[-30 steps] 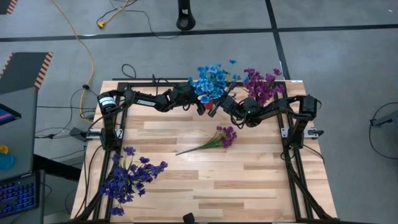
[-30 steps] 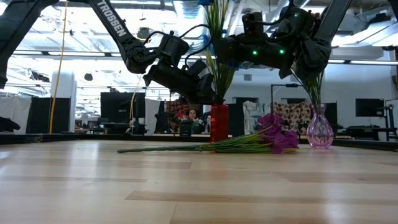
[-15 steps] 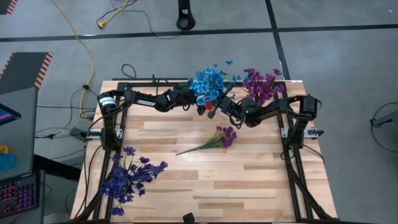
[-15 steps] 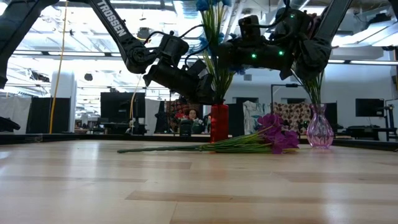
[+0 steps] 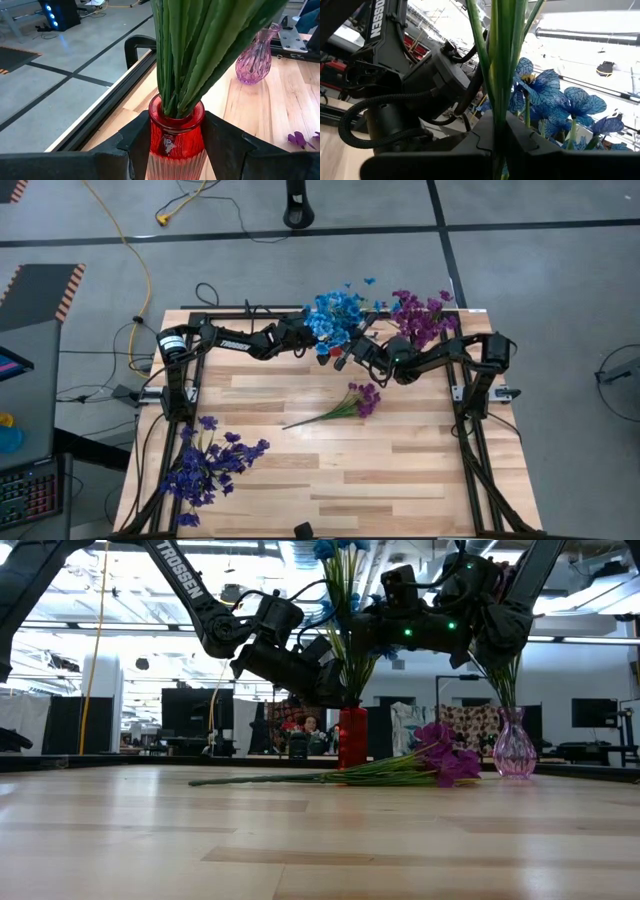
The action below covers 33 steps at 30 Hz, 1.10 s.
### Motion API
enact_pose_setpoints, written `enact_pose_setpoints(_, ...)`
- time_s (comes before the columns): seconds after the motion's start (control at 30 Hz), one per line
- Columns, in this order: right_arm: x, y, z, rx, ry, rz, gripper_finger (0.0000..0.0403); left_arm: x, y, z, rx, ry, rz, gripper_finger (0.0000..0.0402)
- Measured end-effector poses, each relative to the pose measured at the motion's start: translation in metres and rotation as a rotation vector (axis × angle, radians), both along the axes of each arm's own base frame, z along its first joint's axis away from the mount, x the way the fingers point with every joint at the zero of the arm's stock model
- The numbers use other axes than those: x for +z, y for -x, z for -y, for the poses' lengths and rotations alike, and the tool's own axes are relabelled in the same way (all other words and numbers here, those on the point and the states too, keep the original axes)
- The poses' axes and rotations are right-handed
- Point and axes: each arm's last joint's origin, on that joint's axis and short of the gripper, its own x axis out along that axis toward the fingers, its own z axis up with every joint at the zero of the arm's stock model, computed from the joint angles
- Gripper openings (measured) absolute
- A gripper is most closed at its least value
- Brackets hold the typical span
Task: Sort flowers into vase by color
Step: Put the blue flowers into the red vase
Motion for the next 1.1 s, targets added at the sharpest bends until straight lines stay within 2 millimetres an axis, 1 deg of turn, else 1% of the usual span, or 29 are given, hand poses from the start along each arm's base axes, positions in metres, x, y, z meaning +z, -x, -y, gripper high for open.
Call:
enact_pose_setpoints(0.13,0.002,0.001,0.0,-0.003,0.012,0.021,0.0047,0.0,0.0,0.0,0.0,0.0,0.0,0.0155)
enact_pose_setpoints(0.27,0.007,0.003,-0.003,0.003,0.028,0.079,0.0047,0.0,0.0,0.0,0.0,0.0,0.0,0.0155)
enact_pose_setpoints(0.57,0.007,0.0,-0.013,0.032,0.026,0.081,0.0047,0.0,0.0,0.0,0.001,-0.001,0.0,0.0155)
enact_pose_setpoints(0.93,0.007,0.0,-0.014,0.093,-0.091,0.146,0.0047,0.0,0.0,0.0,0.001,-0.002,0.0,0.0155)
enact_pose_setpoints(1.1,0.006,0.0,-0.013,0.055,-0.13,0.149,0.0047,0.0,0.0,0.0,0.0,-0.003,-0.001,0.0155)
